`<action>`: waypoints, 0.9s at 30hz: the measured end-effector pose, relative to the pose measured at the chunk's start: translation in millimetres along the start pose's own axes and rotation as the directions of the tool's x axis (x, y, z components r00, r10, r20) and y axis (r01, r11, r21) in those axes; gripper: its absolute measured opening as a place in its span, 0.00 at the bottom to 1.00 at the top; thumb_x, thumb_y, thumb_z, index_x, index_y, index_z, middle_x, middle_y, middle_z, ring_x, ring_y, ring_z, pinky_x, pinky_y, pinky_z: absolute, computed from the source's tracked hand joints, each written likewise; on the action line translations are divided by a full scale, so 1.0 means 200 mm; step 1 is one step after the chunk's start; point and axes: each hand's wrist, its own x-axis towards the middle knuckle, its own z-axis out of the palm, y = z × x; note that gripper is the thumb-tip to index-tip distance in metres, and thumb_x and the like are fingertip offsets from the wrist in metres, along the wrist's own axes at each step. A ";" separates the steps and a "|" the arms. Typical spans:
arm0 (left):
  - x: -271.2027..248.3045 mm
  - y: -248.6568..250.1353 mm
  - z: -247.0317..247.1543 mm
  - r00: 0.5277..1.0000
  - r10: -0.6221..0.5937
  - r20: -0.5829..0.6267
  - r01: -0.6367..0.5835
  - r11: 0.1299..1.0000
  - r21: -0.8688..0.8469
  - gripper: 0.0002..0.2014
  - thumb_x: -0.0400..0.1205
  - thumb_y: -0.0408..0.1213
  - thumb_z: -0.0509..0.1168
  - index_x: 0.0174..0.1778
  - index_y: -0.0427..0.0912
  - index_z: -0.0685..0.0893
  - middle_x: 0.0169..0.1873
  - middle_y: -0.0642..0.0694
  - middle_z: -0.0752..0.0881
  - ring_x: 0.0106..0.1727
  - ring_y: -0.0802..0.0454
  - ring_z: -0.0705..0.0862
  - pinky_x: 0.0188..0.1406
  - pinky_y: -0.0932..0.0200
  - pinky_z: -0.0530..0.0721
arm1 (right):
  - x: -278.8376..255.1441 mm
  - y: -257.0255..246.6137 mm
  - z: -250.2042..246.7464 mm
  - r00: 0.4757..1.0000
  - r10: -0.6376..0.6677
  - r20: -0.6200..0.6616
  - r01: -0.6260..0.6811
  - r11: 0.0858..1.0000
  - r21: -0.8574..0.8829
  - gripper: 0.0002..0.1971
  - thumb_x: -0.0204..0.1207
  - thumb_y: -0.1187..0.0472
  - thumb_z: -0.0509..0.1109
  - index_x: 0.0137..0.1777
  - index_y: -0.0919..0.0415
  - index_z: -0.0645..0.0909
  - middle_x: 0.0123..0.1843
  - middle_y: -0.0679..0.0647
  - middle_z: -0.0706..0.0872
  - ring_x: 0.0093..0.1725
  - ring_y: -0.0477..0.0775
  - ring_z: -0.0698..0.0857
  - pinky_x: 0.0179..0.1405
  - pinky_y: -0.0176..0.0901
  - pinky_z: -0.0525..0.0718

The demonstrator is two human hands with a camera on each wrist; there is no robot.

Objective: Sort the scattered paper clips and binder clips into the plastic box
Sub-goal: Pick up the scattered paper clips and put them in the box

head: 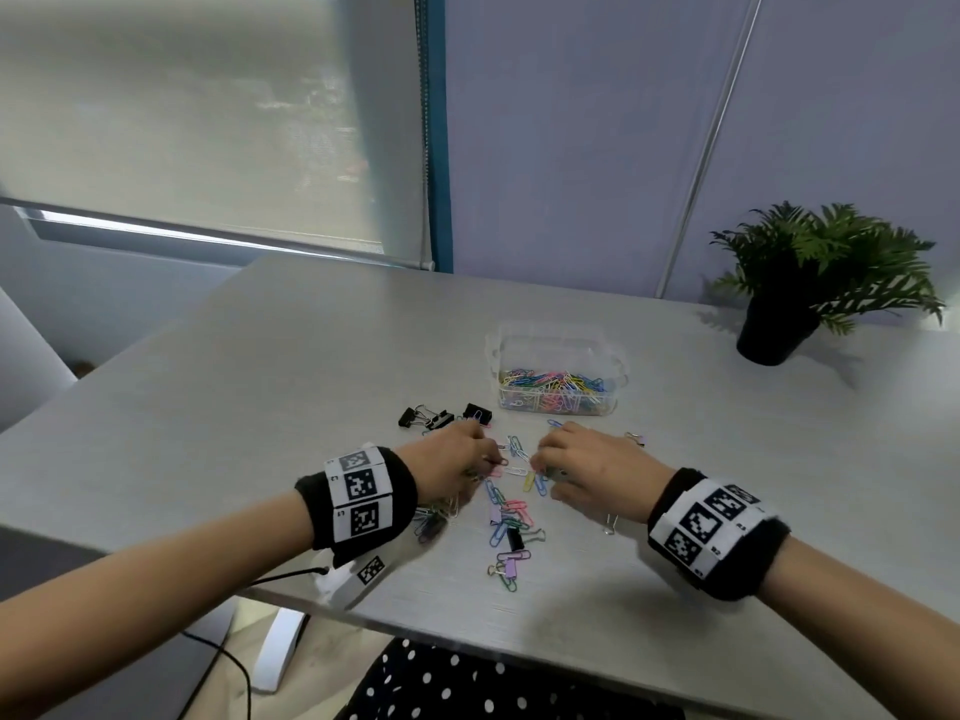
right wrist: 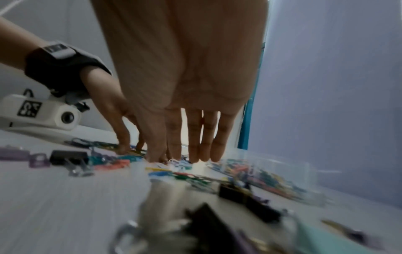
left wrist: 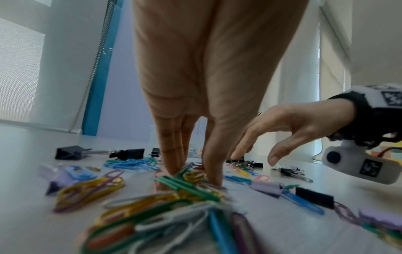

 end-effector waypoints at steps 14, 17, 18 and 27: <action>0.02 -0.07 -0.06 0.999 -0.049 -0.016 0.043 0.966 -0.256 0.05 0.76 0.27 0.68 0.45 0.38 0.84 0.37 0.49 0.88 0.39 0.55 0.83 0.51 0.59 0.82 | 0.15 -0.10 -0.03 0.991 0.121 0.056 -0.133 0.925 0.355 0.09 0.72 0.73 0.67 0.41 0.58 0.75 0.33 0.43 0.72 0.44 0.55 0.83 0.40 0.44 0.76; 0.04 -0.11 -0.09 0.997 -0.073 -0.009 0.063 0.906 -0.418 0.08 0.74 0.26 0.70 0.42 0.44 0.85 0.33 0.55 0.83 0.35 0.60 0.81 0.46 0.60 0.82 | 0.10 -0.07 -0.01 0.988 0.140 0.059 -0.151 0.887 0.437 0.09 0.78 0.72 0.57 0.43 0.59 0.76 0.35 0.48 0.79 0.43 0.51 0.90 0.35 0.39 0.78; 0.05 -0.12 -0.10 0.998 -0.058 -0.008 0.049 0.892 -0.450 0.09 0.74 0.25 0.70 0.41 0.45 0.84 0.33 0.54 0.83 0.34 0.61 0.81 0.43 0.62 0.81 | 0.09 -0.06 -0.01 0.988 0.142 0.064 -0.156 0.885 0.438 0.10 0.79 0.70 0.56 0.43 0.58 0.76 0.38 0.51 0.82 0.44 0.49 0.90 0.35 0.37 0.77; 0.11 -0.13 -0.14 1.000 -0.016 0.004 0.015 0.787 -0.617 0.12 0.75 0.23 0.69 0.40 0.47 0.83 0.34 0.52 0.83 0.32 0.65 0.82 0.39 0.71 0.80 | 0.08 0.03 0.02 0.987 0.112 0.116 -0.144 0.932 0.333 0.11 0.74 0.70 0.61 0.41 0.52 0.76 0.46 0.51 0.89 0.44 0.47 0.79 0.48 0.44 0.78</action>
